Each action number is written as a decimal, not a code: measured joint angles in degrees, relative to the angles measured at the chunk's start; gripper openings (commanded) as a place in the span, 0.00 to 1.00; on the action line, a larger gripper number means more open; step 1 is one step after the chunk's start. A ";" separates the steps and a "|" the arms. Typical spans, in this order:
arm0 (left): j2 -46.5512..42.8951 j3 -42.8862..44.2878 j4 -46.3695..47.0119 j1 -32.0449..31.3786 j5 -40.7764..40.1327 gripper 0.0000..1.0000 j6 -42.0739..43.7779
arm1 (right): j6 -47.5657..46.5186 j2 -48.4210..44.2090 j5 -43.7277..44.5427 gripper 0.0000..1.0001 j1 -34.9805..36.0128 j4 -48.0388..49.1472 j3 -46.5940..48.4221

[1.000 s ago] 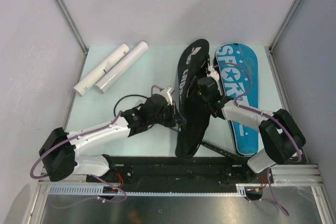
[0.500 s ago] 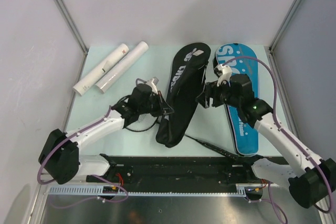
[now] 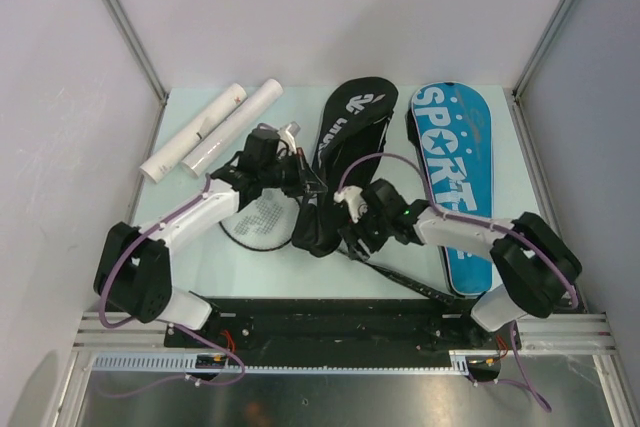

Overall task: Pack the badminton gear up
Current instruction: Pick up the racket from the center of the board, then place the racket in the racket bag.

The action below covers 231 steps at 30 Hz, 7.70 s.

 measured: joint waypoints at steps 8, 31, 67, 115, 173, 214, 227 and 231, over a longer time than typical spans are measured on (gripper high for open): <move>0.61 0.09 -2.73 3.82 0.63 0.00 2.82 | -4.13 6.05 10.25 0.60 10.71 5.92 0.44; 5.57 8.09 -9.66 10.32 5.11 0.00 5.33 | -24.74 7.41 18.88 0.00 18.91 3.65 3.34; 11.54 21.51 -17.49 16.59 3.65 0.00 15.30 | -18.29 -47.58 34.86 0.00 10.73 -2.91 -8.94; 9.94 15.65 -10.38 5.75 -10.62 0.00 11.28 | 40.26 -16.50 27.82 0.00 -2.10 -19.54 1.16; 7.52 8.33 -4.04 -8.28 -20.44 0.00 9.99 | 54.69 2.93 -24.20 0.00 -28.63 72.06 -32.94; 5.81 5.68 -0.11 -11.39 -21.33 0.00 14.97 | 51.54 -20.68 -4.28 0.00 -20.59 4.70 -15.76; 5.77 5.49 0.79 -14.71 -23.65 0.00 17.81 | 53.42 -13.42 -6.34 0.00 -18.14 8.66 -11.13; 5.55 4.17 1.70 -15.63 -23.85 0.00 18.69 | 53.59 -9.33 -6.67 0.00 -18.62 10.58 -6.62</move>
